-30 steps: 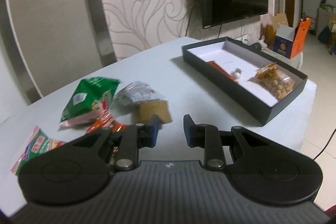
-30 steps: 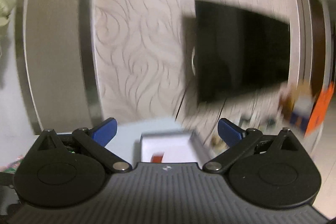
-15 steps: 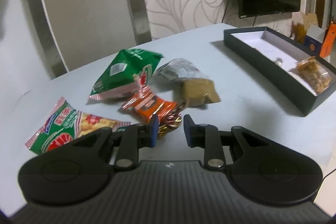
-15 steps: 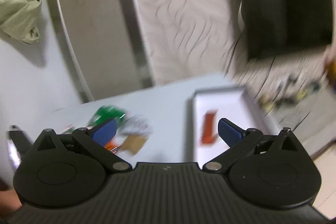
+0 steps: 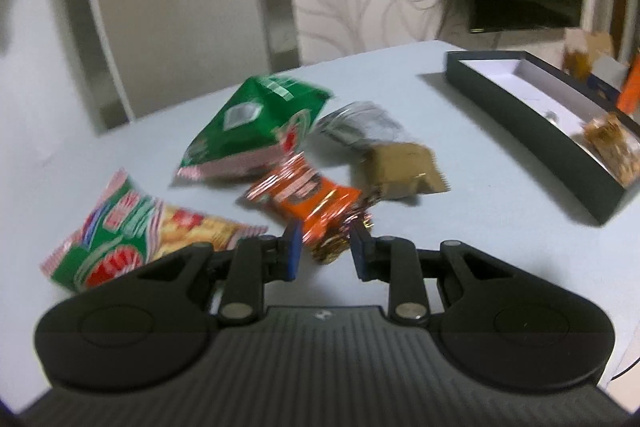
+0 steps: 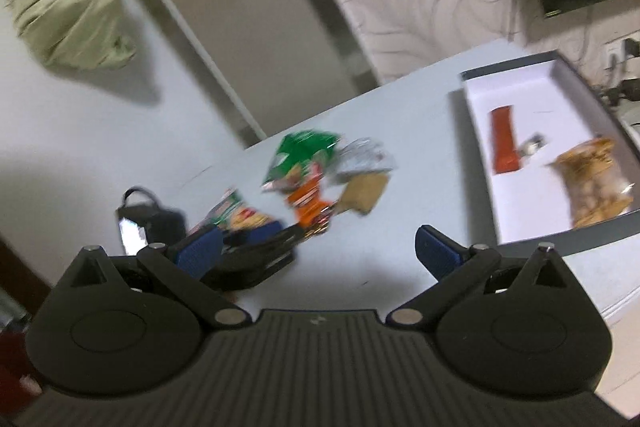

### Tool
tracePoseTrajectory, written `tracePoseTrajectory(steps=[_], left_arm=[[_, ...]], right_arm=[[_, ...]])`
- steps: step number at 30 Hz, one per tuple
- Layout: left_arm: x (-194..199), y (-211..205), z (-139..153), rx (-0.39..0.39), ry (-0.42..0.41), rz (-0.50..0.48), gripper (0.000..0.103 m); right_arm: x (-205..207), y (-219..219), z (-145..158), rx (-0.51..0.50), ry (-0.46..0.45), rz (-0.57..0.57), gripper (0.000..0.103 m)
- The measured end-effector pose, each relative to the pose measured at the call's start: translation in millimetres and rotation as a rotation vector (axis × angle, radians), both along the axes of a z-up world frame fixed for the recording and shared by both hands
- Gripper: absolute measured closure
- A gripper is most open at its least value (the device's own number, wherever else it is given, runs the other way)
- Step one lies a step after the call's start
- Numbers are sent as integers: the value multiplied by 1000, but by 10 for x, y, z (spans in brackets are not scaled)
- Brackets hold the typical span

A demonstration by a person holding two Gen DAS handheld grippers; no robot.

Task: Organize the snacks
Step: 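Move left tool back toward the brown wrapped candy while right tool returns to the table, then grasp the brown wrapped candy with left tool while right tool grasps the tan square bag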

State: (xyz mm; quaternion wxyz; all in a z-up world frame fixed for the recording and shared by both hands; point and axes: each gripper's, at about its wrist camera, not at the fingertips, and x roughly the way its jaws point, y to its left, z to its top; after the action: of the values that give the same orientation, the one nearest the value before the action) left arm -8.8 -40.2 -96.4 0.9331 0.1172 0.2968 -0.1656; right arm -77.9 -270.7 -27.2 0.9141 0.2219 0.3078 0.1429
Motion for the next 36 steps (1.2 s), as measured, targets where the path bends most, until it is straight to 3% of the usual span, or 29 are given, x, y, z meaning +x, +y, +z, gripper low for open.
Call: tracePoseTrajectory(steps=[5, 9, 14, 20, 28, 33, 36], left_arm=[[59, -245, -114, 93, -18, -92, 72], [132, -294, -179, 101, 0, -103, 72], [176, -314, -211, 84, 10, -90, 75], [86, -273, -201, 66, 22, -74, 77], [-196, -26, -172, 45, 51, -63, 77], [-231, 78, -168, 38, 66, -51, 77], [-229, 112, -164, 51, 65, -54, 76]], right_arm=[[-12, -2, -18, 41, 26, 44, 0], [13, 22, 13, 12, 38, 102, 0], [39, 174, 109, -115, -5, 176, 1], [188, 239, 140, -246, -57, 163, 0], [789, 195, -24, -294, -59, 45, 0], [1306, 436, -291, -389, 11, 69, 0], [1575, 533, -448, -396, 74, 26, 1]])
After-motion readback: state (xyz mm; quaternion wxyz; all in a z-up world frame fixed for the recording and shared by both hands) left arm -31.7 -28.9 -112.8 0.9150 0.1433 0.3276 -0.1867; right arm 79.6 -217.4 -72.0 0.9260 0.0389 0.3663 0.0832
